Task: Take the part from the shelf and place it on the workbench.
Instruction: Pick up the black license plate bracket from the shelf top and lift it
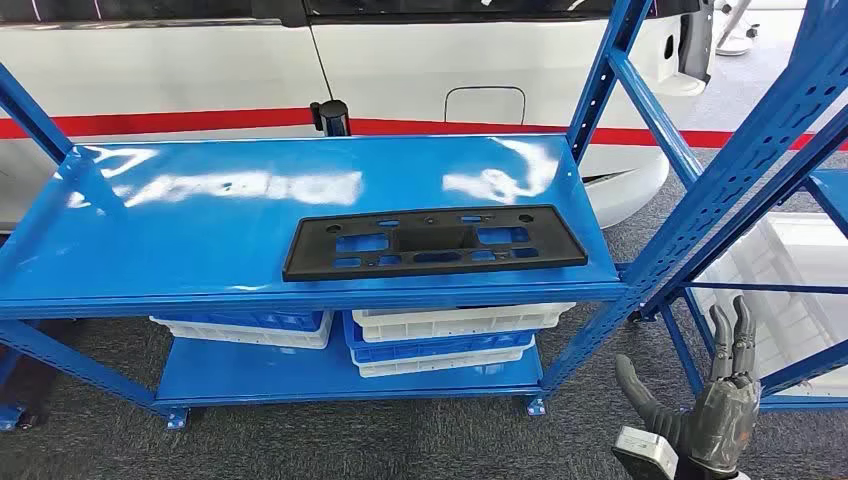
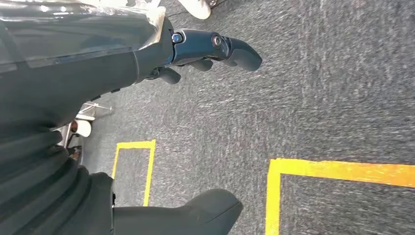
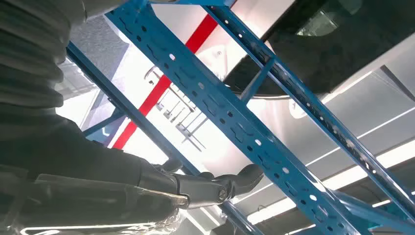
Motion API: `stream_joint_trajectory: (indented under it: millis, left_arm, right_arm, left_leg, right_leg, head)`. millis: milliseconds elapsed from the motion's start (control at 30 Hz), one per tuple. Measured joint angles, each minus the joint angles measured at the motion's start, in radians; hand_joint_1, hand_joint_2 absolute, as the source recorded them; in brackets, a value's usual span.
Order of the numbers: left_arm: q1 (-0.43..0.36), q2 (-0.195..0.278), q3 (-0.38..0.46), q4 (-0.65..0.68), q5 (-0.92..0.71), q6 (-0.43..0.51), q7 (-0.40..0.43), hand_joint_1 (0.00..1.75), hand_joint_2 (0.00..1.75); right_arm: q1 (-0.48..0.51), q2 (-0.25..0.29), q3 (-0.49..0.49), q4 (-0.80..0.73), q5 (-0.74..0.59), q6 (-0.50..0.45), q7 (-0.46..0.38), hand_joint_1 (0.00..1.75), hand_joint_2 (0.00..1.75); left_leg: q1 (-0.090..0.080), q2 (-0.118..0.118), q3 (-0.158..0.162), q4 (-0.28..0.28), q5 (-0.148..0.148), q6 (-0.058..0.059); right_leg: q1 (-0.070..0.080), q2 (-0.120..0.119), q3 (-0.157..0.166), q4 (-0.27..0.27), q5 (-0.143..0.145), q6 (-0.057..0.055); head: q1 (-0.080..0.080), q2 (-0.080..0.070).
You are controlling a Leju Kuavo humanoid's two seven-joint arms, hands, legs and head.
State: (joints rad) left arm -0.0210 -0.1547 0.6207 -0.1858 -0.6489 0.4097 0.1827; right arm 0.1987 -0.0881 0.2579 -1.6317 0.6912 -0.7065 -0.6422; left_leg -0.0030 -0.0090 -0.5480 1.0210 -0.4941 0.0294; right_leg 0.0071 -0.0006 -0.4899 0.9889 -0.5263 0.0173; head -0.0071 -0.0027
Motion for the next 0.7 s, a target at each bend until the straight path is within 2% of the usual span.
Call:
stream_joint_trajectory:
  millis: [33, 67, 100, 300, 700]
  left_arm:
    - [0.0, 0.0, 0.0, 0.0, 0.0, -0.002, 0.0, 0.0, 0.58]
    - [0.0, 0.001, 0.0, 0.0, 0.001, -0.007, 0.001, 0.0, 0.44]
    - [0.0, 0.002, 0.0, 0.0, 0.004, -0.016, 0.001, 0.0, 0.0]
    - [-0.001, 0.003, 0.004, 0.0, 0.023, -0.084, -0.013, 0.0, 0.0]
    - [-0.002, 0.003, 0.005, 0.0, 0.024, -0.09, -0.014, 0.0, 0.0]
  right_arm:
    - [0.002, 0.0, 0.001, -0.005, 0.001, 0.0, 0.0, 0.0, 1.75]
    - [0.003, 0.0, 0.002, -0.009, 0.005, 0.0, 0.0, 0.0, 1.75]
    - [0.005, 0.001, 0.005, -0.016, 0.016, 0.0, 0.0, 0.0, 1.75]
    - [-0.018, 0.007, 0.038, -0.018, 0.151, 0.001, 0.023, 0.0, 1.75]
    - [-0.029, 0.017, 0.05, -0.016, 0.159, 0.001, 0.025, 0.0, 1.75]
  left_leg:
    - [0.0, 0.0, 0.0, 0.0, 0.0, 0.0]
    - [0.0, 0.0, 0.0, 0.0, 0.0, 0.0]
    - [0.0, 0.0, -0.001, 0.0, 0.0, 0.0]
    - [-0.001, 0.0, -0.001, 0.0, 0.0, 0.0]
    - [-0.001, 0.0, -0.001, 0.0, 0.0, 0.0]
  right_leg:
    - [0.0, 0.0, 0.0, 0.0, 0.0, 0.0]
    - [0.0, 0.0, 0.001, 0.0, 0.0, 0.0]
    - [0.0, 0.0, 0.003, 0.0, 0.0, 0.0]
    - [0.0, 0.0, 0.0, 0.0, 0.0, 0.0]
    - [0.0, 0.0, 0.0, 0.0, 0.0, 0.0]
  head:
    - [0.0, 0.0]
    - [0.0, 0.0]
    - [0.0, 0.0]
    - [0.0, 0.0]
    - [0.0, 0.0]
